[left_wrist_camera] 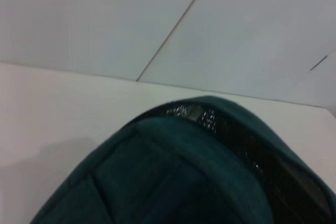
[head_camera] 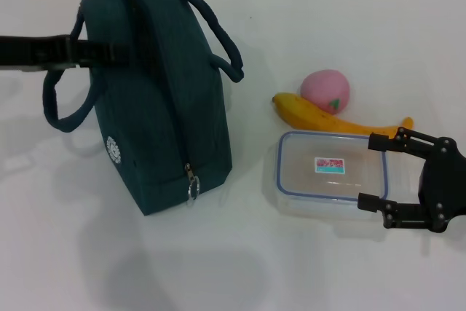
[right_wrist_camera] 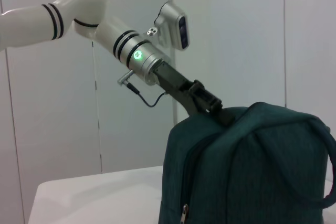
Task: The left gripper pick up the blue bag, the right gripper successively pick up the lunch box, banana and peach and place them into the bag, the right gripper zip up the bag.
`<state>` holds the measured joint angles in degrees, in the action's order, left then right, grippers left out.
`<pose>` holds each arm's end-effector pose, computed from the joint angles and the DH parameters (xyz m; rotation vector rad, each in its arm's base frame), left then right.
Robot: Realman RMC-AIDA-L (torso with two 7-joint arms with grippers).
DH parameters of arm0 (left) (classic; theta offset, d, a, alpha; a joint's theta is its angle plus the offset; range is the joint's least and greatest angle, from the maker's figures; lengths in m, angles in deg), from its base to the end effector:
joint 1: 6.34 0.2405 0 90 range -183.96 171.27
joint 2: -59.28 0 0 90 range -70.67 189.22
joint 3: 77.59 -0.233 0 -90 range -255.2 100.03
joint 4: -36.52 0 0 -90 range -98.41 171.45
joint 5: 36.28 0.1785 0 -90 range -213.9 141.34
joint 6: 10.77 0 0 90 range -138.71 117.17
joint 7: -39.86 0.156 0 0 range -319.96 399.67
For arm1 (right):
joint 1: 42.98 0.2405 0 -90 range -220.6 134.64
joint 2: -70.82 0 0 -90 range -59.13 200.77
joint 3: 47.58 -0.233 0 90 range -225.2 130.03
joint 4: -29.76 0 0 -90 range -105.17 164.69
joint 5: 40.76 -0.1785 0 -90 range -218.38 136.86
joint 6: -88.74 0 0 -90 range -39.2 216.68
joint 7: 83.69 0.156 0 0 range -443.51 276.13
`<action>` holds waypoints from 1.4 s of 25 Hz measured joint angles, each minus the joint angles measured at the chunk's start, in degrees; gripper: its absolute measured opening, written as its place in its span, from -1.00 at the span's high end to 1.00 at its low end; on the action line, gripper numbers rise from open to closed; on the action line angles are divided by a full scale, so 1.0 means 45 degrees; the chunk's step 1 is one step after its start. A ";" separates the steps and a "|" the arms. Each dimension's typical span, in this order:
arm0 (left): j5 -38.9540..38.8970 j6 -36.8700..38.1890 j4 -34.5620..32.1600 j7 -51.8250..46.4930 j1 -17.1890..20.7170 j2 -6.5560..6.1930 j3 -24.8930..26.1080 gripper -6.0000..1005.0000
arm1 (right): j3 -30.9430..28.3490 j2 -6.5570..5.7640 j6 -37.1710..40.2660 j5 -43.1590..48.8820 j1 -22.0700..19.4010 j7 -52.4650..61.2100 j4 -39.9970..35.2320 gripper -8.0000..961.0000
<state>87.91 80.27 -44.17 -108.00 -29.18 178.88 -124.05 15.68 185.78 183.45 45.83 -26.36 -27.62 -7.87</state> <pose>-0.2068 0.3088 0.0827 -2.2506 -1.4681 -0.4695 0.2275 0.2419 0.0078 -2.7114 0.1500 0.9086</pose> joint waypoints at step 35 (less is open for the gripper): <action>-0.0979 0.1312 0.0880 -0.1073 -0.0152 -0.0062 -0.1011 0.93 | -0.2161 -0.0028 -0.0844 0.0038 -0.0167 0.4788 0.0996 -0.63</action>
<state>83.51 86.17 -40.21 -112.83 -29.86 178.60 -128.60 5.96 185.65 179.65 46.00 -27.11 -6.08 -3.39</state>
